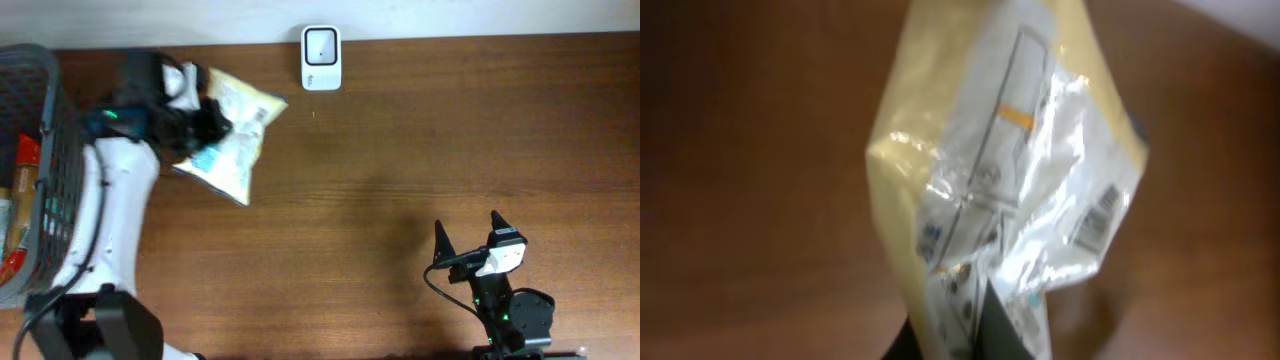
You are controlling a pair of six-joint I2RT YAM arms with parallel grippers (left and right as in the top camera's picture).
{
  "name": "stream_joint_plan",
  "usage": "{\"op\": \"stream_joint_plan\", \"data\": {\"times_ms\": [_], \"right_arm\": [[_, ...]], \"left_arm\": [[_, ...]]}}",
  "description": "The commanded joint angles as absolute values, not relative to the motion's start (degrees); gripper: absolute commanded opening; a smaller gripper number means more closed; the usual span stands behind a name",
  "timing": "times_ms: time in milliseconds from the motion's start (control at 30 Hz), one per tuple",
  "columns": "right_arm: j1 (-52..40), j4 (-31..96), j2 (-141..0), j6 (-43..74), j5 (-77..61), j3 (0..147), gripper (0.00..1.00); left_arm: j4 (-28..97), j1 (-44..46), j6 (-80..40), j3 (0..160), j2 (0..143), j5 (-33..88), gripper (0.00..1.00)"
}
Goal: Scan the item barcode
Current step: 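Lift the yellow snack bag from the basket with the left gripper to mid-table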
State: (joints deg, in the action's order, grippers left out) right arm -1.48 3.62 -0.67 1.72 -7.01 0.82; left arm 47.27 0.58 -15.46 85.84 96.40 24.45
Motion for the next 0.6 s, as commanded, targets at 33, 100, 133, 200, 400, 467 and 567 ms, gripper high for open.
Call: {"op": "stream_joint_plan", "data": {"times_ms": [33, 100, 133, 200, 400, 467, 567], "right_arm": [[-1.52, 3.79, -0.19, 2.37, -7.51, 0.32, 0.99], [-1.52, 3.79, -0.21, 2.37, -7.51, 0.32, 0.99], [-1.52, 3.79, -0.21, 2.37, -7.51, 0.32, 0.99], [-1.52, 3.79, -0.21, 2.37, -7.51, 0.32, 0.99], [-1.52, 3.79, -0.21, 2.37, -7.51, 0.32, 0.99], [-1.52, 3.79, -0.21, 2.37, -7.51, 0.32, 0.99], [-1.52, 3.79, -0.21, 2.37, -7.51, 0.32, 0.99]], "left_arm": [[27.68, 7.09, -31.66, 66.46, 95.55, 16.53, 0.00], [21.17, 9.30, -35.29, 60.34, 95.57, 10.87, 0.00], [18.17, 10.50, -36.42, 57.78, 95.57, 9.21, 0.00], [11.49, 13.41, -36.77, 53.80, 95.68, 8.67, 0.00], [4.54, 21.02, -51.79, 52.73, 98.74, 8.49, 0.00], [4.54, 23.14, -60.05, 52.73, 100.51, 8.54, 0.00], [-1.04, 27.68, -64.69, 52.73, 102.80, 8.49, 0.00]]}}
